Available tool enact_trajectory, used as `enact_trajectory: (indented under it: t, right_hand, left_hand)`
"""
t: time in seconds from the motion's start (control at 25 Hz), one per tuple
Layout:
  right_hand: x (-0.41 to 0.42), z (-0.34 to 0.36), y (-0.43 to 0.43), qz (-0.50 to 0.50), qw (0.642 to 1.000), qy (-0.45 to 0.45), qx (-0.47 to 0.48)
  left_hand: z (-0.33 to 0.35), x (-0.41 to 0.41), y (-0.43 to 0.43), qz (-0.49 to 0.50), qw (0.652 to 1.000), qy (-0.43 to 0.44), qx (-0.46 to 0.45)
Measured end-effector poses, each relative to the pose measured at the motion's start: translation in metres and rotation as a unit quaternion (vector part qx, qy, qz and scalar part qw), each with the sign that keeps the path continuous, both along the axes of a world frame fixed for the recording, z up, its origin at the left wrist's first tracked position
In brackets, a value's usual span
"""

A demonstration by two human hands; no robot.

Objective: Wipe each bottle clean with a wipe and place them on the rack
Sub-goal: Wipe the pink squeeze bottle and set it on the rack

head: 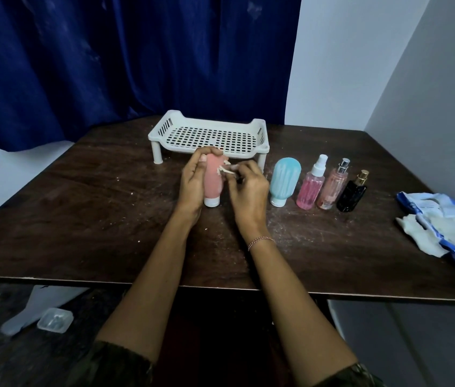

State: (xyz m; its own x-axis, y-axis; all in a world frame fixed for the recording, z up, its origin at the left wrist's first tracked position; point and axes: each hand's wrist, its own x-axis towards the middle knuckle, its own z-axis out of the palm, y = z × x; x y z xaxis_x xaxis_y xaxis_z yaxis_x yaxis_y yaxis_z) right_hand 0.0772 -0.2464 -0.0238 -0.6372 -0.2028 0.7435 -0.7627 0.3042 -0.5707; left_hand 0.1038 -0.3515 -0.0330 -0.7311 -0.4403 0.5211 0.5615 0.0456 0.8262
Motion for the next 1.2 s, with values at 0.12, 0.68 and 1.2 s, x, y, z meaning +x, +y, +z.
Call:
enact_trajectory:
  t: [0.12,0.68,1.2]
  right_hand:
    - [0.004,0.000,-0.001,0.022,0.999,0.031,0.024]
    - [-0.003,0.001,0.001,0.032,0.998,-0.040,-0.024]
    - [-0.002,-0.001,0.004,0.014,0.993,-0.115,0.018]
  left_hand:
    - [0.002,0.001,-0.002,0.010,1.000,0.000,0.006]
    - [0.002,0.000,-0.001,0.010,1.000,0.007,0.025]
    - [0.003,0.000,-0.003,0.004,0.999,0.010,0.052]
